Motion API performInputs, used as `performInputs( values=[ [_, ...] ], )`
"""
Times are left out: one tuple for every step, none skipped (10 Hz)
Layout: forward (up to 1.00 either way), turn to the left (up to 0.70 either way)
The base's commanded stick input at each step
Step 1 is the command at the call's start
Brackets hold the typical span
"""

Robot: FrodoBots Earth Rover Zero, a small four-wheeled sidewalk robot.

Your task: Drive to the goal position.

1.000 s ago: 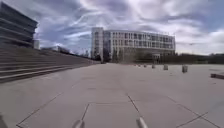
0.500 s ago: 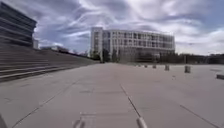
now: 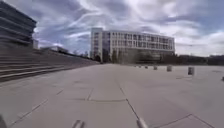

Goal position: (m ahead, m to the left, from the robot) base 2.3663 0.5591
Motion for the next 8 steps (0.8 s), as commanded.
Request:
performInputs(
  values=[
    [0.70, 0.00],
    [0.70, 0.00],
    [0.70, 0.00],
    [0.70, 0.00],
    [0.70, 0.00],
    [0.70, 0.00],
    [0.70, 0.00],
    [0.70, 0.00]
  ],
)
